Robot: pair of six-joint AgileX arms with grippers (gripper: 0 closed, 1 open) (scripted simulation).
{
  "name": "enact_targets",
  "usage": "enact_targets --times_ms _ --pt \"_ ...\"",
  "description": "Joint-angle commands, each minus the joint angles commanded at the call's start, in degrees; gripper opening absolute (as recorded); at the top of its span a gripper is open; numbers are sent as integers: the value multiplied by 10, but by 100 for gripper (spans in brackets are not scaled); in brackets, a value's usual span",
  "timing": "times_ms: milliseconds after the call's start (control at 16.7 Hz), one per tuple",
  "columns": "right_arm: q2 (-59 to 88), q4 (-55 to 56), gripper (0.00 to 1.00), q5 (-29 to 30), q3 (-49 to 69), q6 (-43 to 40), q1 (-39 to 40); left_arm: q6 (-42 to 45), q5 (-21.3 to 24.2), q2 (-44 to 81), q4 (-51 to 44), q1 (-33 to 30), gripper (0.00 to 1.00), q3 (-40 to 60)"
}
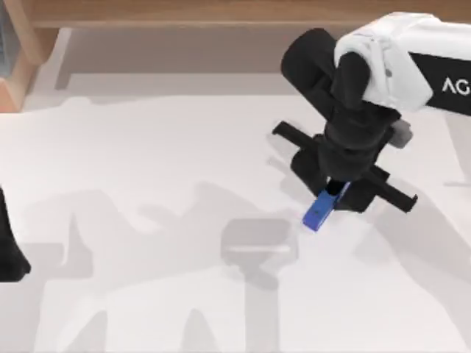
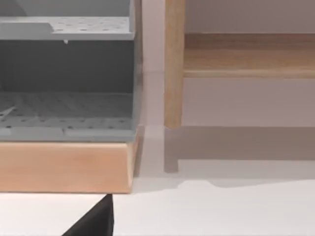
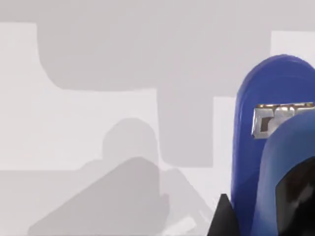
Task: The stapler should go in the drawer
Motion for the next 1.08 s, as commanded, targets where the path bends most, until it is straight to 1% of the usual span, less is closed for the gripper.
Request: enact_targets --times_ms 120,300,480,660,840,1080 --pt "-10 -20 0 19 44 -64 -64 0 0 0 0 0 100 0" --pt "-13 -60 0 52 122 -187 -175 0 0 0 0 0 100 0" --pt "4 -105 0 81 210 -334 -289 0 0 0 0 0 100 0" --pt "48 -143 0 96 305 -491 -388 0 0 0 0 0 100 0" --pt "119 -168 0 88 400 -641 -461 0 0 0 0 0 100 0" --pt "232 -198 0 45 501 -801 -521 0 0 0 0 0 100 0"
